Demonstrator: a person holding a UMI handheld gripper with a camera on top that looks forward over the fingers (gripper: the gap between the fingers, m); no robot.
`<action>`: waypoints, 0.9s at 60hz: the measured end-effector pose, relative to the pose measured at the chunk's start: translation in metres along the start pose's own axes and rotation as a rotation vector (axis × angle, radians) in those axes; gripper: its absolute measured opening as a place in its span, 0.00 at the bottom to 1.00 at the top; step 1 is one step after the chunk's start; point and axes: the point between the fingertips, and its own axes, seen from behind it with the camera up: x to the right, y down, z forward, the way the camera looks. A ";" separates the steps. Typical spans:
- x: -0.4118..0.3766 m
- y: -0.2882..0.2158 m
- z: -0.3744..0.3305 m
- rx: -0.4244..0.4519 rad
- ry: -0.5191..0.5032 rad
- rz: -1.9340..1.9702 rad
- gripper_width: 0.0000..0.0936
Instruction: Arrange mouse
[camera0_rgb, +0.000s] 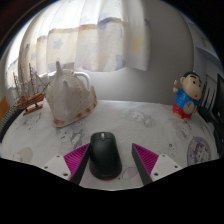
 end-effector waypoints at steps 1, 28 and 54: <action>0.000 -0.001 0.002 -0.002 -0.003 0.002 0.91; 0.000 -0.034 -0.015 -0.031 -0.057 0.053 0.47; 0.257 -0.079 -0.132 0.048 0.101 0.103 0.46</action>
